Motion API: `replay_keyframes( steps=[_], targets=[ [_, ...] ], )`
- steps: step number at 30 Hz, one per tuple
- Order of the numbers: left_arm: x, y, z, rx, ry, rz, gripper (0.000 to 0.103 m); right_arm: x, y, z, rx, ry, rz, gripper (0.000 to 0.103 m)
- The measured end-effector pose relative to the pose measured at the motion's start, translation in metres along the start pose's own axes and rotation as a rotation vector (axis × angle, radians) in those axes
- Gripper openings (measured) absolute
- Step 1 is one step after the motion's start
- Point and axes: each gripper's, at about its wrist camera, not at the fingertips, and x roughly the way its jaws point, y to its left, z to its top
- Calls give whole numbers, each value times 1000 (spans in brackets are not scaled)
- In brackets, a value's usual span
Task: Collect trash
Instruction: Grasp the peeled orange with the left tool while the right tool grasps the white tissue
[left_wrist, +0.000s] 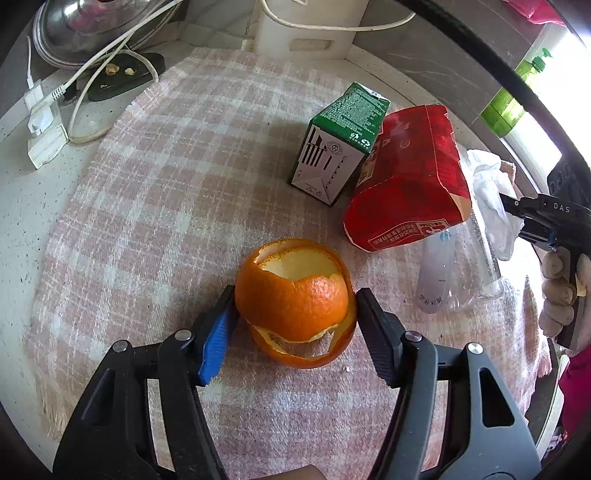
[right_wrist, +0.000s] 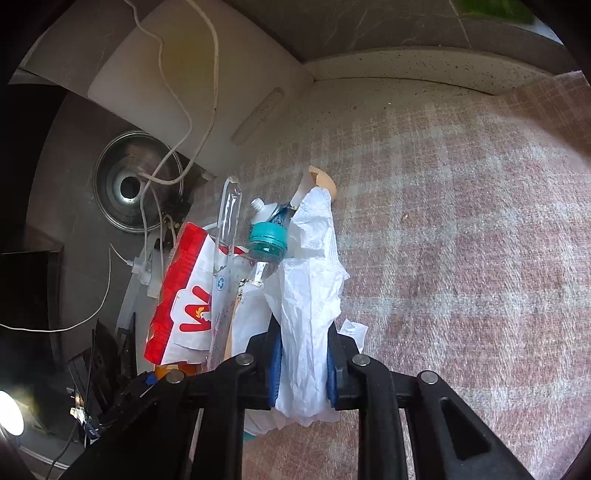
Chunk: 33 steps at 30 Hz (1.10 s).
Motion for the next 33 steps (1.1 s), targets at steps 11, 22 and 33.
replay_keyframes(
  steps=[11, 22, 33],
  targets=[
    [-13, 1, -11, 2, -31, -15, 56, -33, -3, -22, -9, -42, -45, 16],
    [-39, 9, -28, 15, -62, -15, 56, -62, 13, -53, -35, -94, -47, 16],
    [-66, 11, -56, 62, -65, -47, 53, -81, 44, -103, -26, -110, -24, 16]
  ],
)
